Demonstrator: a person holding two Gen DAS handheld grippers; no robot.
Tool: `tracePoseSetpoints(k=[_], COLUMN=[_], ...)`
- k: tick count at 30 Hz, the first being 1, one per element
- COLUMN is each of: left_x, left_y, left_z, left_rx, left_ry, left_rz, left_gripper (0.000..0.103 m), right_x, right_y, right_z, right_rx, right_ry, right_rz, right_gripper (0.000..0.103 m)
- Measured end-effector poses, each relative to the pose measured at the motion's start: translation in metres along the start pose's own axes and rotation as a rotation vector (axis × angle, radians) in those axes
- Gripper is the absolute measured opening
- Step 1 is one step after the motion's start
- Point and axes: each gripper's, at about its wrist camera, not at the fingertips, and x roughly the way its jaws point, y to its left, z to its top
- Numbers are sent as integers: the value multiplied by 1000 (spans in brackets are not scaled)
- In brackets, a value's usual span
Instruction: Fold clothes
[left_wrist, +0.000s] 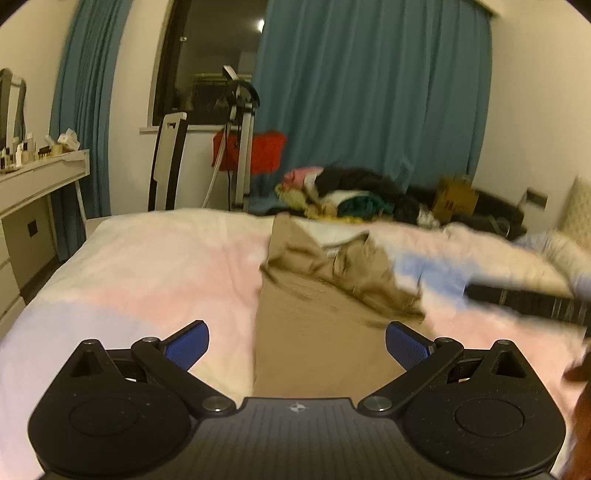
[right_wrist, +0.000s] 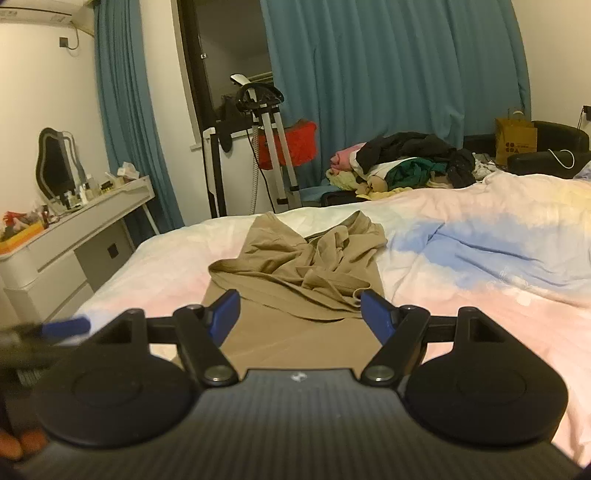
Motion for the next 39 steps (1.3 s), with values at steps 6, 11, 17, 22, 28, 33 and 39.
tracePoseSetpoints(k=[6, 11, 17, 22, 28, 33, 39], left_x=[15, 23, 35, 43, 50, 73, 111], left_y=[-6, -9, -5, 4, 15, 28, 49], left_z=[-8, -12, -19, -22, -26, -42, -62], left_rx=[13, 10, -35, -114, -252, -456, -721], left_ry=[31, 57, 121, 172, 231, 347, 420], left_rz=[20, 20, 28, 15, -64, -194, -301], left_gripper=[103, 103, 103, 102, 102, 96, 85], right_x=[7, 25, 35, 39, 53, 58, 68], right_y=[2, -3, -9, -24, -68, -86, -90], right_z=[-9, -15, -22, -30, -55, -79, -99], right_rx=[-69, -52, 44, 184, 543, 747, 919], right_ry=[-25, 47, 147, 230, 388, 464, 488], right_rz=[-46, -30, -5, 23, 56, 82, 180], right_gripper=[79, 84, 84, 84, 84, 84, 85])
